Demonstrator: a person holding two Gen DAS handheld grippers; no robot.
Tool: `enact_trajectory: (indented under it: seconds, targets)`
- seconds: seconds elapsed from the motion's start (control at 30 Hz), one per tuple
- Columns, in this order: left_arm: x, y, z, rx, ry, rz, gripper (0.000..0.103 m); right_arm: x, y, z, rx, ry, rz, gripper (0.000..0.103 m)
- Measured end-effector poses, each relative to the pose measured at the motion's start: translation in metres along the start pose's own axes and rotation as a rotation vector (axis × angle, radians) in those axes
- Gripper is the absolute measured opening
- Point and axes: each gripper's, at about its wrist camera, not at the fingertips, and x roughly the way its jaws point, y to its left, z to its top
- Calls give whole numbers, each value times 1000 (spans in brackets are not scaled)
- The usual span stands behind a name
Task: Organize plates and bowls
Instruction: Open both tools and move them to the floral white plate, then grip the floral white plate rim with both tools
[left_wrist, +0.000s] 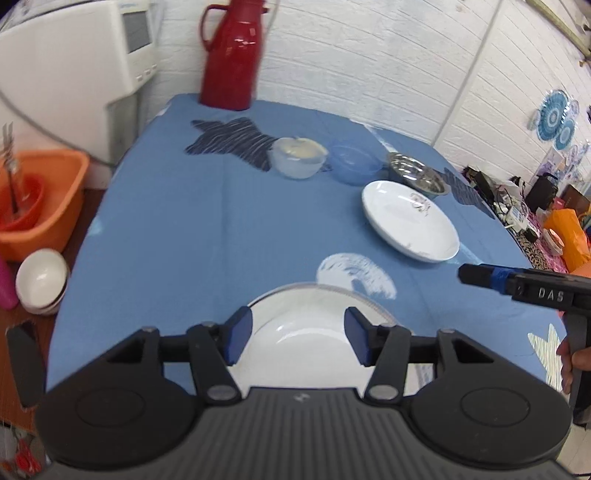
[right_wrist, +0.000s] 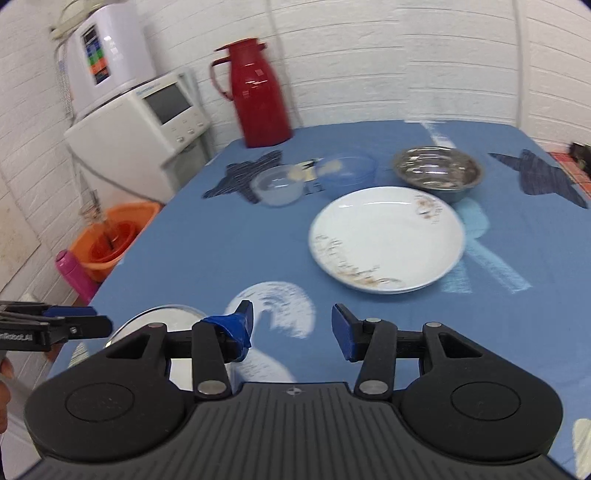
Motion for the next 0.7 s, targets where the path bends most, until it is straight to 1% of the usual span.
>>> enact_trajectory:
  seconds: [0.1,0.17,0.27,0.33,0.4,0.53,0.6,0.7]
  targets:
    - [27,-24,29,31,12,-29,55,6,-51,15,122,16,-72,32]
    - [53,-39,52,40,31,-59,56,17,-80,24,196,30,-111,33]
    - [94,-61,81,39,72,-80,56,44,-107,37,253,72,-134,33]
    - [122,-72,95,44,99,-71,56,65,-117,46,271,94,-138,34]
    - [150,-80,107,43,134,-63,56,83,-122,55,260,106,-150,34]
    - [201,-85,120,2,209,-47,56,120,-121,73,173,169,-189,35]
    - [218,-84,121,-18,239,-56,56,131,-121,76,154,183,-178,35]
    - [230,-85,121,-2,244,-52,56,144,-119,77,119,215,-161,35]
